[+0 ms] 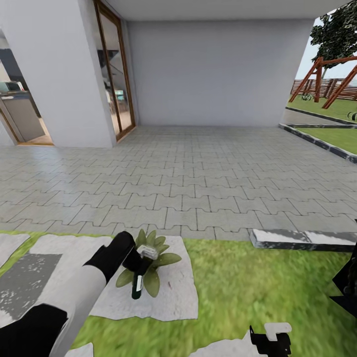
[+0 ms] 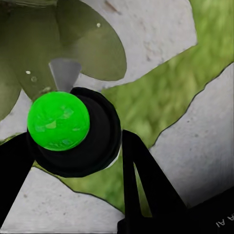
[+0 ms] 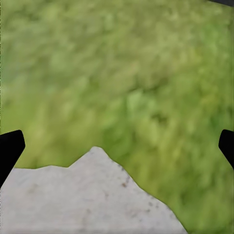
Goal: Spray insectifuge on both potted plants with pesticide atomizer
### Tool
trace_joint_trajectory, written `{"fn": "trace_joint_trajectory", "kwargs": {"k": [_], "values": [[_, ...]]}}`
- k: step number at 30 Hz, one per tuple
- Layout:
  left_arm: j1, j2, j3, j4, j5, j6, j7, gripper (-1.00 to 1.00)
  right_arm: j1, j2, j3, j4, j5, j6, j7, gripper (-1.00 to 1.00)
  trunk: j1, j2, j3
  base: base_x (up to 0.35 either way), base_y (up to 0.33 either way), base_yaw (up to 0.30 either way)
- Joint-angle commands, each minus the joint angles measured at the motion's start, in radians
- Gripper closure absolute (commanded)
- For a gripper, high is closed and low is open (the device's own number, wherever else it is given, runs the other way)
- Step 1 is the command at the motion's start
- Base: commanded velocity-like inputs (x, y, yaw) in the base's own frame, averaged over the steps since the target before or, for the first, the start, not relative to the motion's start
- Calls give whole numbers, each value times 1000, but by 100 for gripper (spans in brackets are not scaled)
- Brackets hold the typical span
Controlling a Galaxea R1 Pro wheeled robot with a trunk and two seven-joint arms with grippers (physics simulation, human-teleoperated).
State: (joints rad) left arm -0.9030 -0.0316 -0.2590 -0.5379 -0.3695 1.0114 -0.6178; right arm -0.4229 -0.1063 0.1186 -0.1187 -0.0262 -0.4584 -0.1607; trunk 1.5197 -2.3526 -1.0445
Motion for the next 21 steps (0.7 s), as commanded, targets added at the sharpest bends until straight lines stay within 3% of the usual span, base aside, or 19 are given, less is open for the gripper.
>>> {"fn": "trace_joint_trajectory", "kwargs": {"k": [1, 8, 18, 21], "values": [[1, 3, -1, 19, -8, 0, -10, 100, -1, 0, 8, 1, -3, -2, -6, -100, 0, 0, -1, 0, 0, 0], [5, 35, -13, 57, -10, -6, -10, 100, -1, 0, 9, 1, -3, -2, -6, -100, 0, 0, -1, 0, 0, 6], [22, 29, -8, 58, -10, -8, -10, 100, -1, 0, 9, 1, -2, -2, -6, -100, 0, 0, -1, 0, 0, 233], [25, 30, -8, 58, -11, -9, -8, 100, -1, 0, 9, 1, -2, -2, -6, -100, 0, 0, -1, -7, 0, 50]]}}
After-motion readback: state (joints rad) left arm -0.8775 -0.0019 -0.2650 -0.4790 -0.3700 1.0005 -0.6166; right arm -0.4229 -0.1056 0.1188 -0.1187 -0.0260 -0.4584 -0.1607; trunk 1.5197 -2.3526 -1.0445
